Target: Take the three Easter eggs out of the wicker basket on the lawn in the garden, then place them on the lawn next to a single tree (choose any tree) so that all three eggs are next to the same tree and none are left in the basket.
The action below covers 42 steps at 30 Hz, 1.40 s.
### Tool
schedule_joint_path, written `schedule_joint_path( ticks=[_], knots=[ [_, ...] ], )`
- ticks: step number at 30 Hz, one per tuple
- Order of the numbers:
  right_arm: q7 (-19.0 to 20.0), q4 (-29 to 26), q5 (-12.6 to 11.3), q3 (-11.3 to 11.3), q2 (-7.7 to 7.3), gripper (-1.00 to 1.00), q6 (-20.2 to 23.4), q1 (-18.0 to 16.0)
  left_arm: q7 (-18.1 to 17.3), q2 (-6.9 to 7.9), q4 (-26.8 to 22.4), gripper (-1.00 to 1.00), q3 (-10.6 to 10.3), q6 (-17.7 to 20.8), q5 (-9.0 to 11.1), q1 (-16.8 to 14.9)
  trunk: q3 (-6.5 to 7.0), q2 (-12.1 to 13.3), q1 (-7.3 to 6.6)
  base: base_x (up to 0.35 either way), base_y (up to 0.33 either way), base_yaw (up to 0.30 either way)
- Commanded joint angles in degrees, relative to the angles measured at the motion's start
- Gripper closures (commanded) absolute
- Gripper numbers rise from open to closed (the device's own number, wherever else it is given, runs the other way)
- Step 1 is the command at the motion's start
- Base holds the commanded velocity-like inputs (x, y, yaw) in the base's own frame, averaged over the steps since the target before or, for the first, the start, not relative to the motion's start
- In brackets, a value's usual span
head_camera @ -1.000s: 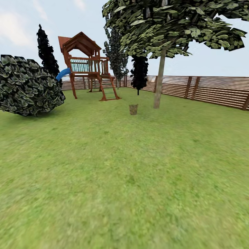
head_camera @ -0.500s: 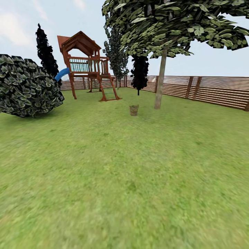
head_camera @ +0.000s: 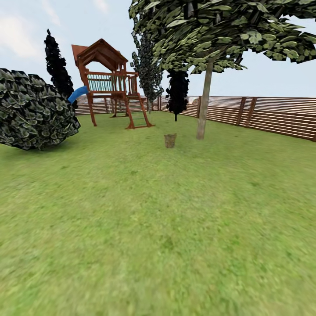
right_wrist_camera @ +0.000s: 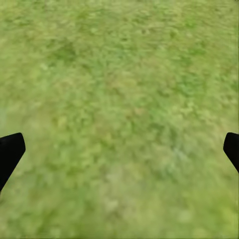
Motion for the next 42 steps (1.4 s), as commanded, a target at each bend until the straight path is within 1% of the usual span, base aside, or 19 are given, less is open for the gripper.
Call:
schedule_joint_path(
  ticks=[1, 14, 18, 22, 42],
  knots=[
    [-0.1, 0.0, 0.0, 0.0, 0.01, -1.00, -0.2, 0.0, 0.0, 0.01, 0.0, -1.00, -0.1, -0.2, 0.4, 0.0, -0.13, -0.1, 0.06, 0.220, 0.000, 0.000],
    [-0.1, -0.1, 0.0, 0.0, -0.07, -1.00, -0.2, 0.0, -0.2, -0.07, -0.1, -1.00, -0.2, -0.5, 0.3, 0.0, -0.13, -0.1, 0.06, 0.222, 0.000, 0.000],
    [-0.1, -0.1, 0.0, 0.0, -0.02, -1.00, -0.2, 0.0, -0.2, -0.07, -0.1, -1.00, -0.2, -2.3, 0.4, 0.0, -0.13, -0.1, 0.06, 0.233, 0.000, 0.000],
    [-0.1, -0.1, 0.0, 0.0, -0.06, -1.00, -0.2, 0.0, -0.2, -0.02, -0.1, -1.00, -0.2, -3.0, 0.4, 0.0, -0.13, -0.1, 0.06, 0.243, 0.000, 0.000],
    [-0.1, -0.1, 0.0, -0.1, -0.08, -1.00, -0.3, 0.0, -0.2, -0.04, -0.1, -1.00, -0.2, -3.0, 0.3, 0.0, -0.13, -0.1, 0.06, 0.255, 0.000, 0.000]
  ],
)
